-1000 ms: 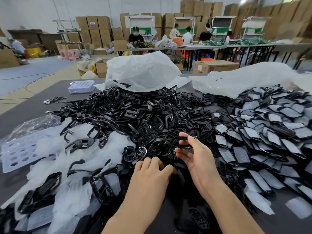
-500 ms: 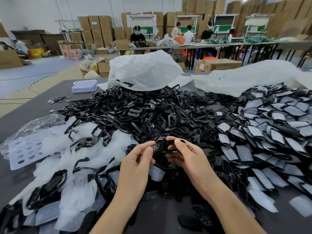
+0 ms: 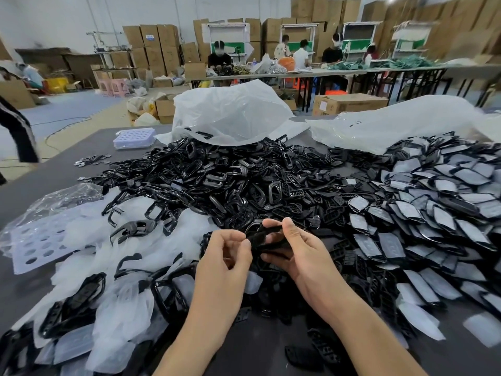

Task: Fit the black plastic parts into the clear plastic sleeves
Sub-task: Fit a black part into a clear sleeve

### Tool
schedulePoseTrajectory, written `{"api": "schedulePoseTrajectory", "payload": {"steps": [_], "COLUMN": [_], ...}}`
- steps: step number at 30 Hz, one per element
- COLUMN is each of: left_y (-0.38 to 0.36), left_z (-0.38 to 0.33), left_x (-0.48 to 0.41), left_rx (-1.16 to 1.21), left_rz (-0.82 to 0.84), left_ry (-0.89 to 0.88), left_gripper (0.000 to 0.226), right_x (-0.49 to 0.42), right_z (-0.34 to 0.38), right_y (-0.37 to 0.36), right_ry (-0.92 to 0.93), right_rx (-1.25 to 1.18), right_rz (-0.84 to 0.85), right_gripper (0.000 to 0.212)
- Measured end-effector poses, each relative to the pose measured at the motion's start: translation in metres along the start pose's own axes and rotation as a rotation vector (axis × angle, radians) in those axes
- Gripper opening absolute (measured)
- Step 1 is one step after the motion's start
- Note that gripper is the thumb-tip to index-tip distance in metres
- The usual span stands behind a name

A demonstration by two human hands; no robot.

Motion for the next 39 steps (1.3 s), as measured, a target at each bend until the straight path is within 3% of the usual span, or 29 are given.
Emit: {"api": "schedulePoseTrajectory", "payload": {"steps": [5,7,14,19,24,28,32,36,38,39], "left_y": [-0.007,-0.008,0.005,0.000,0.001,-0.001,0.010,0.014,0.017,0.017], "left_z": [-0.007,-0.007,-0.004,-0.001,0.000,0.000,-0.002,-0.009,-0.013,-0.015], "left_x": [0.009,0.010,-0.003,-0.001,-0.002,-0.004,-0.007,-0.004,-0.004,-0.004], "left_rx": [-0.478,-0.527,0.099,0.327,0.361,0.352,0.028,-0.244,-0.388,-0.475], "left_rz": [0.132,0.133,-0.033,0.062,0.040,0.139,0.037,-0.032,0.013,0.092], "left_ry": [-0.331,-0.362,0.035,0.171,0.154,0.147,-0.010,-0.151,-0.256,-0.324], "left_gripper": [0.043,0.045,0.005,0.023,0.012,0.021,0.024,0.022,0.012,0.018], "right_x": [-0.002,-0.003,0.000,0.006,0.008,0.009,0.009,0.006,0.004,0.002], "right_z": [0.001,0.001,-0.004,-0.013,-0.014,-0.010,-0.007,-0.001,0.006,0.009], "right_y": [0.003,0.005,-0.003,-0.022,-0.026,-0.024,-0.022,-0.013,-0.004,0.000], "right_ry": [-0.006,0.009,-0.007,-0.062,-0.081,-0.097,-0.006,0.135,0.190,0.215], "right_rx": [-0.116,-0.127,-0.046,-0.131,-0.106,-0.092,0.117,0.294,0.300,0.289], "right_rz": [-0.025,-0.038,-0.044,0.091,0.189,0.238,0.224,0.121,0.038,-0.005], "right_gripper": [0.041,0.040,0.036,0.037,0.036,0.036,0.023,0.029,0.027,0.027]}}
Point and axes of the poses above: each hand's wrist, its own x-axis away from the middle knuckle, its own y-axis out of the back of the hand, z = x × y, the point moved 5 cm from there along -x, towards the middle knuckle, and after that the axes turned 9 degrees about -x, right-handed, at the moved point
